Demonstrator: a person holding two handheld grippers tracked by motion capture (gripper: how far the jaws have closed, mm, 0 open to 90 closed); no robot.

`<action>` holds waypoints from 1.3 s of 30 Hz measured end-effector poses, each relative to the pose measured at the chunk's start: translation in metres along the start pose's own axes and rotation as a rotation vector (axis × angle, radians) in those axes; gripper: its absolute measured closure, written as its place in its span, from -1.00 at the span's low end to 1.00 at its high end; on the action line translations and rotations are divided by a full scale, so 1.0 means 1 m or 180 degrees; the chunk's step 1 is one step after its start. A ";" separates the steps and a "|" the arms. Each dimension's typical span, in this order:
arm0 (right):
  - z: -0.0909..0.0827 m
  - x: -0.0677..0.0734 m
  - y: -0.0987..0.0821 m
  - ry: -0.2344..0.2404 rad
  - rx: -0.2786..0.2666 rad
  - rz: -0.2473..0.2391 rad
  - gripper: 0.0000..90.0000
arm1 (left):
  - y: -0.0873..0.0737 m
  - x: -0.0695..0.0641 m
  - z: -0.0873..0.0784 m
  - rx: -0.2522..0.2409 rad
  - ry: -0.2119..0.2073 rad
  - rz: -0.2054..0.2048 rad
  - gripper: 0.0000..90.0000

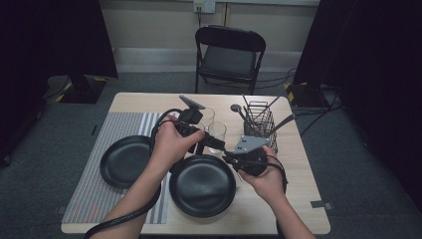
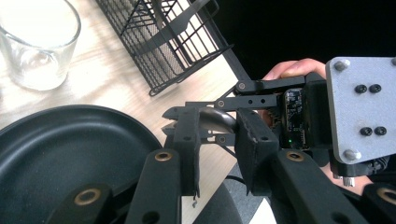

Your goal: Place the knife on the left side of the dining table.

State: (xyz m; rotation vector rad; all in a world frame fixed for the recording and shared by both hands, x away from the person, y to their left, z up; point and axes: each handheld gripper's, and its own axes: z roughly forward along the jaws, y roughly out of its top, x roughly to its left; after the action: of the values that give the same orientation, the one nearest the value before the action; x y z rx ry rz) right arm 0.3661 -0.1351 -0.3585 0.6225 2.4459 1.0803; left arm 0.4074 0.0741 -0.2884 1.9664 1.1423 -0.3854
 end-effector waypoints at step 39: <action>0.000 -0.003 -0.002 0.0176 0.0028 0.0104 0.77 | -0.002 0.010 0.001 0.0137 0.0184 -0.0260 0.84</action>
State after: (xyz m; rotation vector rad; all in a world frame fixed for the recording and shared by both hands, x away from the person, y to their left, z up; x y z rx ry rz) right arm 0.3679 -0.1373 -0.3596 0.6460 2.4969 1.1140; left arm 0.4115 0.0799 -0.2956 1.9839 1.2636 -0.4012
